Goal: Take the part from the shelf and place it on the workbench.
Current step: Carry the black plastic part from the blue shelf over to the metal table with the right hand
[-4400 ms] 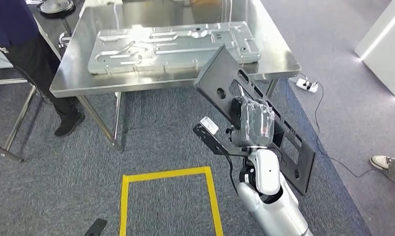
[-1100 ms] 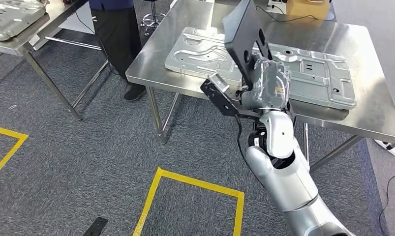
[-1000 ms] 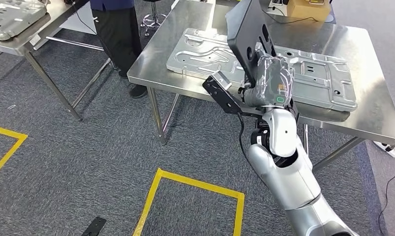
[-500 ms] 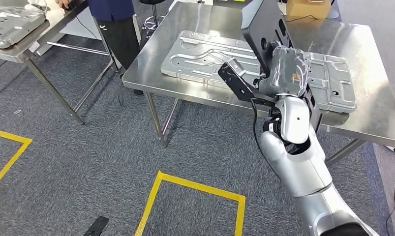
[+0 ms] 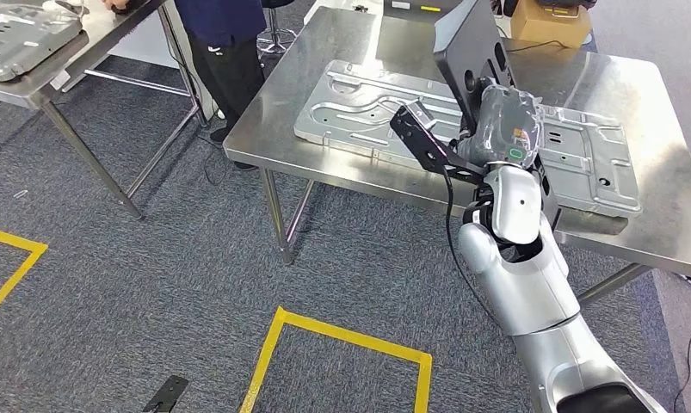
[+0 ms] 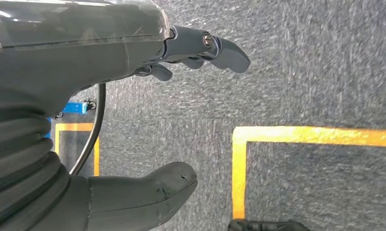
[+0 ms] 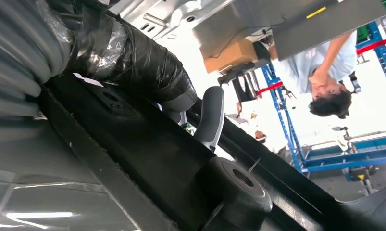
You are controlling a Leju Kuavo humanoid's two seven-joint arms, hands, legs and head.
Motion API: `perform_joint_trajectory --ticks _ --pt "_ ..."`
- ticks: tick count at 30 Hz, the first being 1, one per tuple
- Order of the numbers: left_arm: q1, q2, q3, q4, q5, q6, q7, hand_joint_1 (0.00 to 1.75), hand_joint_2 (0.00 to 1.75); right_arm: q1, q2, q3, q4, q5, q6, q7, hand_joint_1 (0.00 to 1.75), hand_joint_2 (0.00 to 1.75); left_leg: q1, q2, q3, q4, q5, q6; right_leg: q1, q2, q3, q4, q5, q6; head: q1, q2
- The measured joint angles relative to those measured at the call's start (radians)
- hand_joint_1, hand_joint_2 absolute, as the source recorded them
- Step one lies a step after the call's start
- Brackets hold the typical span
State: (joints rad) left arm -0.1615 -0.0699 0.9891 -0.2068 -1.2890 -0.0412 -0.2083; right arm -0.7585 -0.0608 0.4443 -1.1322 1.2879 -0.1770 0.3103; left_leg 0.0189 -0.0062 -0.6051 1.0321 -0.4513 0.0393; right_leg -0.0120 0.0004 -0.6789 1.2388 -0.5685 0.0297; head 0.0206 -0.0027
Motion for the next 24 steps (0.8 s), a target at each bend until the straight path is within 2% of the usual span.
perform_joint_trajectory --ticks 1,2,3,5,6,7,9,12,13,14,16,17,18,19,21,22,23,24 --pt "0.0 0.0 0.0 0.0 0.0 0.0 0.0 0.0 1.75 0.002 -0.001 0.0 0.003 0.0 0.0 0.0 1.75 1.75 0.0 -0.001 0.005 0.0 -0.005 0.002 0.0 0.0 -0.038 0.051 -0.013 0.001 0.0 0.0" --pt "0.001 0.0 0.0 0.0 0.0 0.0 0.0 0.0 1.75 0.004 -0.002 0.0 0.006 0.0 0.0 0.0 1.75 1.75 -0.001 -0.002 0.011 0.0 -0.011 0.002 -0.001 0.0 -0.063 0.074 -0.008 0.001 0.0 0.0" --pt "0.001 0.0 0.0 0.0 0.0 0.0 0.001 0.0 1.75 0.006 -0.003 -0.001 0.009 0.0 0.0 0.001 1.75 1.75 -0.001 -0.004 0.019 0.0 -0.017 0.002 0.0 0.0 -0.071 0.06 0.017 -0.002 0.0 0.0" --pt "0.002 -0.001 0.0 0.0 0.0 0.0 0.001 0.0 1.75 0.007 -0.004 -0.002 0.012 0.0 0.0 0.001 1.75 1.75 -0.002 -0.007 0.041 -0.001 -0.032 -0.002 0.003 0.0 -0.037 -0.059 0.111 -0.014 0.0 0.0" --pt "0.002 -0.002 0.0 0.0 0.001 0.0 0.002 0.0 1.75 0.006 -0.004 -0.004 0.013 0.0 0.0 0.001 1.75 1.75 -0.003 -0.007 0.05 -0.002 -0.039 -0.005 0.008 0.0 -0.017 -0.118 0.144 -0.022 0.0 0.0" --pt "0.0 -0.004 -0.001 0.0 0.002 0.0 0.002 0.0 1.75 0.005 -0.005 -0.005 0.014 0.0 0.0 0.0 1.75 1.75 -0.003 -0.007 0.055 -0.004 -0.045 -0.01 0.013 0.0 0.0 -0.167 0.161 -0.029 0.001 0.0" --pt "-0.002 -0.006 -0.001 0.0 0.005 -0.001 0.004 0.0 1.75 0.003 -0.005 -0.007 0.015 -0.001 0.0 0.0 1.75 1.75 -0.004 -0.007 0.062 -0.006 -0.049 -0.021 0.021 0.001 0.01 -0.199 0.156 -0.038 0.002 0.0" --pt "-0.002 -0.006 -0.001 0.0 0.007 -0.001 0.005 0.0 1.75 0.0 -0.006 -0.01 0.015 -0.001 0.0 0.001 1.75 1.75 -0.005 -0.003 0.066 0.019 -0.061 -0.038 0.013 0.0 0.039 -0.218 0.151 -0.052 0.002 0.0" --pt "-0.002 -0.006 -0.001 0.0 0.007 -0.001 0.005 0.0 1.75 -0.003 -0.005 -0.011 0.015 -0.001 0.0 0.0 1.75 1.75 -0.004 -0.002 0.05 0.055 -0.073 -0.041 0.01 0.0 0.05 -0.222 0.147 -0.057 0.002 0.0" --pt "-0.003 -0.006 -0.001 0.0 0.008 -0.001 0.005 0.0 1.75 -0.005 -0.003 -0.012 0.015 -0.001 0.0 0.0 1.75 1.75 -0.003 -0.001 0.021 0.109 -0.091 -0.045 0.009 -0.001 0.06 -0.225 0.143 -0.061 0.002 0.0" --pt "-0.002 -0.005 -0.001 0.0 0.009 -0.001 0.005 0.0 1.75 -0.005 -0.001 -0.012 0.015 0.0 0.0 -0.002 1.75 1.75 -0.002 0.0 -0.06 0.228 -0.134 -0.051 0.008 0.0 0.074 -0.225 0.129 -0.064 0.002 0.0" --pt "0.0 -0.005 -0.001 0.0 0.009 -0.001 0.005 0.0 1.75 -0.003 0.0 -0.012 0.016 0.0 0.0 -0.003 1.75 1.75 -0.001 0.0 -0.092 0.261 -0.144 -0.054 0.008 0.0 0.082 -0.224 0.121 -0.063 0.002 0.0" --pt "0.002 -0.004 -0.001 0.0 0.009 -0.001 0.006 0.0 1.75 -0.002 0.001 -0.012 0.017 0.0 0.0 -0.003 1.75 1.75 0.0 0.0 -0.109 0.261 -0.136 -0.055 0.007 0.0 0.092 -0.223 0.112 -0.061 0.002 0.0" --pt "0.003 -0.004 -0.001 0.0 0.011 -0.001 0.006 0.0 1.75 -0.001 0.002 -0.012 0.018 0.001 0.0 -0.003 1.75 1.75 0.001 0.001 -0.107 0.223 -0.103 -0.054 0.006 0.001 0.103 -0.221 0.102 -0.059 0.002 0.0" --pt "0.005 -0.004 -0.001 0.0 0.014 -0.001 0.006 0.0 1.75 -0.003 0.006 -0.012 0.02 0.003 0.0 -0.004 1.75 1.75 0.002 0.004 -0.078 0.095 -0.007 -0.054 0.006 0.0 0.125 -0.215 0.08 -0.05 0.002 0.0" --pt "0.005 -0.003 -0.001 0.0 0.015 -0.001 0.007 0.0 1.75 -0.005 0.008 -0.012 0.021 0.005 0.001 -0.004 1.75 1.75 0.001 0.005 -0.064 0.045 0.022 -0.051 0.006 0.001 0.131 -0.212 0.071 -0.045 0.002 0.0" --pt "0.006 -0.003 -0.001 0.0 0.015 -0.001 0.007 0.0 1.75 -0.007 0.01 -0.012 0.022 0.006 0.002 -0.004 1.75 1.75 -0.002 0.006 -0.057 0.017 0.039 -0.046 0.007 0.001 0.134 -0.21 0.063 -0.038 0.002 0.0" --pt "0.006 -0.003 -0.001 0.0 0.015 -0.001 0.007 0.0 1.75 -0.009 0.011 -0.012 0.023 0.006 0.002 -0.004 1.75 1.75 -0.004 0.005 -0.055 0.01 0.036 -0.038 0.008 0.002 0.136 -0.208 0.06 -0.032 0.002 0.0"
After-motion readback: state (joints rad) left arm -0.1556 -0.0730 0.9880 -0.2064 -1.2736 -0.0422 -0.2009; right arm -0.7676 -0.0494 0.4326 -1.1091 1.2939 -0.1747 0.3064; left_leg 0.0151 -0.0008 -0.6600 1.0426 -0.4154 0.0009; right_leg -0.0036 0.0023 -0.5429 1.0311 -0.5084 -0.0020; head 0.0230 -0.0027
